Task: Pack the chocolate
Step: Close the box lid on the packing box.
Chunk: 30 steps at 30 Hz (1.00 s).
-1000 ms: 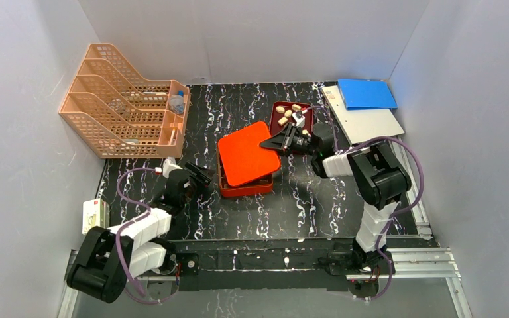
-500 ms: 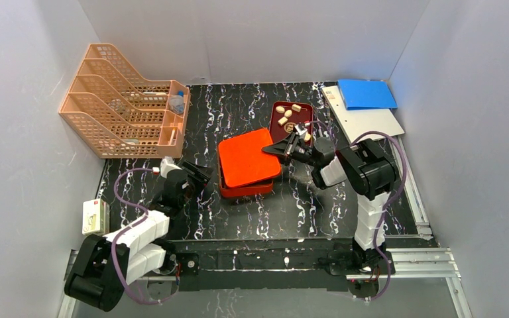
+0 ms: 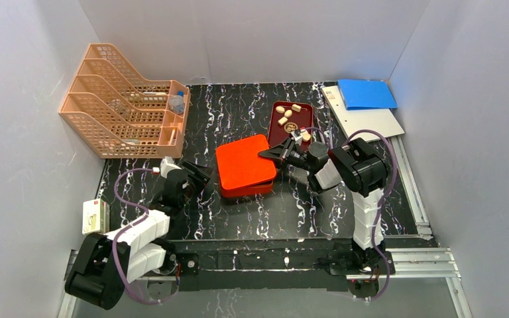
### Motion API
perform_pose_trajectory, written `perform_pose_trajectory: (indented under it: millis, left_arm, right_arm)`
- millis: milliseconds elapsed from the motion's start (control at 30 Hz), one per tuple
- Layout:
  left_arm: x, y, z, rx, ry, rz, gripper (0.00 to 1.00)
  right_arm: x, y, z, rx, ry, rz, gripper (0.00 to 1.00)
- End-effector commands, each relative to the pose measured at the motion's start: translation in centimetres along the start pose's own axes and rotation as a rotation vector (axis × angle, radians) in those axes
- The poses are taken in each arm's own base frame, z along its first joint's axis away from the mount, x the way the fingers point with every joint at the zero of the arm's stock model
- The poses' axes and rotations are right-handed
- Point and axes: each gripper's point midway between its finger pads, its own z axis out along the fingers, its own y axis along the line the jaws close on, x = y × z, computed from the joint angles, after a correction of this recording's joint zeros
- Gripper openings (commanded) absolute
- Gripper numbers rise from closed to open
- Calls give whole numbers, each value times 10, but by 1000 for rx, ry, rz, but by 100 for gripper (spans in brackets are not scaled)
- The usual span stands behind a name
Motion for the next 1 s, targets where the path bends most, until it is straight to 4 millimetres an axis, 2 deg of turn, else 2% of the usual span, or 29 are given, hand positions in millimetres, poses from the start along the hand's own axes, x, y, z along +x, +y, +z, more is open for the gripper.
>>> perform_pose_trajectory:
  millis: [0, 633, 967]
  left_arm:
    - [-8, -1, 3, -2, -33, -3, 56]
    - [-1, 2, 13, 4, 0, -12, 56]
    - [-1, -9, 19, 27, 14, -5, 56]
  right_arm:
    - [2, 37, 5, -154, -1, -135, 1]
    - [3, 22, 15, -112, 1, -158, 1]
    - [3, 19, 18, -66, 1, -207, 1]
